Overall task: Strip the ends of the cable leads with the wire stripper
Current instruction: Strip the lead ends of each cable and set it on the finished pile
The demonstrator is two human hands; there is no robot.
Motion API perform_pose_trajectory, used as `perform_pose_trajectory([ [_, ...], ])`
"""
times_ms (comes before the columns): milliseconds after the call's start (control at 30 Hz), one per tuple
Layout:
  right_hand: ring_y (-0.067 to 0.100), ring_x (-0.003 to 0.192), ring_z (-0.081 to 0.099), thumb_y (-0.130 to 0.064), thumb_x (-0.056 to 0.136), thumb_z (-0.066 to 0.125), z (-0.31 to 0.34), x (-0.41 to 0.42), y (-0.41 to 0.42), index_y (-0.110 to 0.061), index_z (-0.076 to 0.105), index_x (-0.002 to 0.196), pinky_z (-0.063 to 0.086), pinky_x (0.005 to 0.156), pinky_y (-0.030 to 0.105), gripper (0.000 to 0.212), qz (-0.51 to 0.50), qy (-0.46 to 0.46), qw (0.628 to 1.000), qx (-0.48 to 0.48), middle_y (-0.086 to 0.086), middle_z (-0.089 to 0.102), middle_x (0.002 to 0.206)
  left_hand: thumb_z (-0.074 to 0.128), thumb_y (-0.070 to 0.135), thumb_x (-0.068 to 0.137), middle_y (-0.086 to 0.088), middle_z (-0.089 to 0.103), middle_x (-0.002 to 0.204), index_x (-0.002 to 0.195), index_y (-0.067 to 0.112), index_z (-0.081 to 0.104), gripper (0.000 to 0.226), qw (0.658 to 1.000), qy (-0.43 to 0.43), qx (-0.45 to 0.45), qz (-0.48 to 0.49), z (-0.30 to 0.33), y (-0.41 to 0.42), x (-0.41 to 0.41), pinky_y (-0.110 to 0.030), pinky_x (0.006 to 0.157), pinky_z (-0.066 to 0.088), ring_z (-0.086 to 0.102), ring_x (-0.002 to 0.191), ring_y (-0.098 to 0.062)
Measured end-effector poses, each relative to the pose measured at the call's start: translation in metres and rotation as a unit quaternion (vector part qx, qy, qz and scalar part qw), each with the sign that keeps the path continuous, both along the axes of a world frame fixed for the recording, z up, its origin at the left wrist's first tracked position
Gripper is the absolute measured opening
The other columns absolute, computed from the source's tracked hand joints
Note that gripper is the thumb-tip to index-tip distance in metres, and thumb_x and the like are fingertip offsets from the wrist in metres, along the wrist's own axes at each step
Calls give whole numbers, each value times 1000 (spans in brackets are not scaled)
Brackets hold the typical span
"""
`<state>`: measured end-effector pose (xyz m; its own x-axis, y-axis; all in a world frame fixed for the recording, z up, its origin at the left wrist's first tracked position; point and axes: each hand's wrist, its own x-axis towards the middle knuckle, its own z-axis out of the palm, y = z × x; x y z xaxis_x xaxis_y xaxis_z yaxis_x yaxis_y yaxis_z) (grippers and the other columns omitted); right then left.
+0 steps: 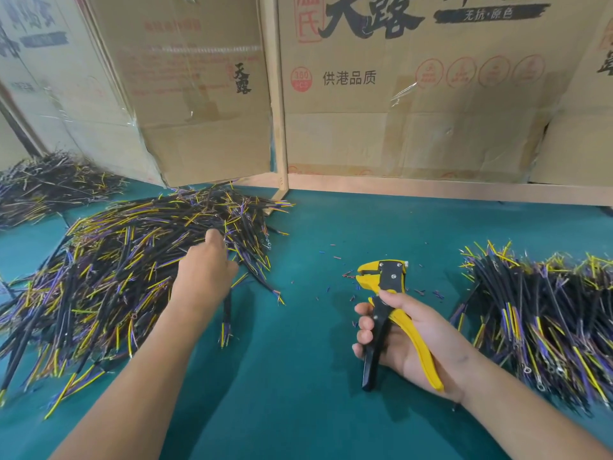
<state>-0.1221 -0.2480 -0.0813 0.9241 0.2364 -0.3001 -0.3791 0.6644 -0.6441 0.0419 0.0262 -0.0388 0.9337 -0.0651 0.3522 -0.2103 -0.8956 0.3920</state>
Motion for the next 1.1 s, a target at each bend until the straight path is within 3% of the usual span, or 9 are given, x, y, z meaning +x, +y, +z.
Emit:
perform_pose_trajectory([
  [167, 30, 69, 56, -31, 74, 85, 6, -3, 4, 3, 71, 100, 54, 77, 50, 46, -4, -1, 1000, -8, 14, 54, 81, 70, 10, 87, 9, 65, 73, 102, 18, 53, 25, 970, -34, -178, -165, 4, -20, -15, -26, 69, 48, 61, 69, -13],
  [400, 28, 68, 52, -31, 87, 67, 21, -13, 10, 4, 61, 109, 55, 73, 48, 41, -33, 5, 999, -19, 15, 51, 80, 63, -4, 92, 1, 53, 73, 90, 11, 61, 15, 822, 97, -481, -289, 3, -54, -39, -19, 48, 47, 50, 56, -5],
  [500, 28, 68, 51, -31, 86, 66, 25, -15, 12, 3, 59, 110, 55, 72, 48, 42, -38, 9, 999, -28, 14, 50, 79, 61, -5, 92, -6, 50, 76, 91, 8, 58, 13, 796, 131, -511, -298, 4, -59, -45, -20, 44, 46, 49, 51, -9],
  [633, 28, 68, 51, -31, 86, 67, 25, -14, 12, 3, 58, 112, 55, 73, 48, 44, -37, 8, 999, -28, 15, 50, 80, 59, -5, 94, -3, 52, 74, 103, 11, 53, 20, 801, 134, -495, -308, 4, -60, -48, -25, 47, 49, 51, 55, -19],
  [733, 28, 67, 52, -31, 86, 66, 24, -14, 12, 3, 58, 113, 55, 73, 48, 44, -38, 7, 999, -28, 15, 51, 80, 49, -6, 100, -10, 52, 80, 106, 9, 63, 21, 803, 147, -499, -292, 2, -64, -50, -25, 51, 51, 55, 59, -19],
  [867, 28, 67, 51, -31, 87, 64, 25, -15, 12, 3, 58, 112, 54, 74, 48, 43, -42, 8, 999, -32, 14, 50, 79, 34, -17, 93, -11, 63, 84, 106, -3, 64, 35, 695, 242, -620, -272, 2, -67, -50, -23, 62, 56, 64, 63, -19],
  [967, 28, 67, 52, -30, 88, 65, 23, -14, 10, 3, 59, 111, 55, 74, 48, 41, -37, 2, 999, -30, 15, 50, 80, 51, -13, 91, -6, 64, 80, 106, -3, 63, 21, 611, 320, -675, -263, 1, -66, -47, -23, 69, 59, 70, 69, -16],
  [1033, 29, 68, 53, -28, 88, 71, 18, -12, 7, 4, 61, 110, 55, 74, 49, 41, -28, -5, 999, -24, 15, 51, 81, 66, 10, 86, -4, 61, 73, 97, 0, 65, 16, 634, 338, -643, -264, -2, -65, -48, -25, 63, 59, 66, 63, -15],
  [1100, 29, 68, 54, -29, 79, 81, 11, -8, 5, 4, 65, 107, 55, 75, 50, 46, -20, -8, 1000, -19, 16, 52, 81, 63, 31, 92, -2, 49, 59, 82, 4, 68, 29, 750, 281, -537, -265, -5, -65, -49, -29, 51, 53, 54, 49, -17],
])
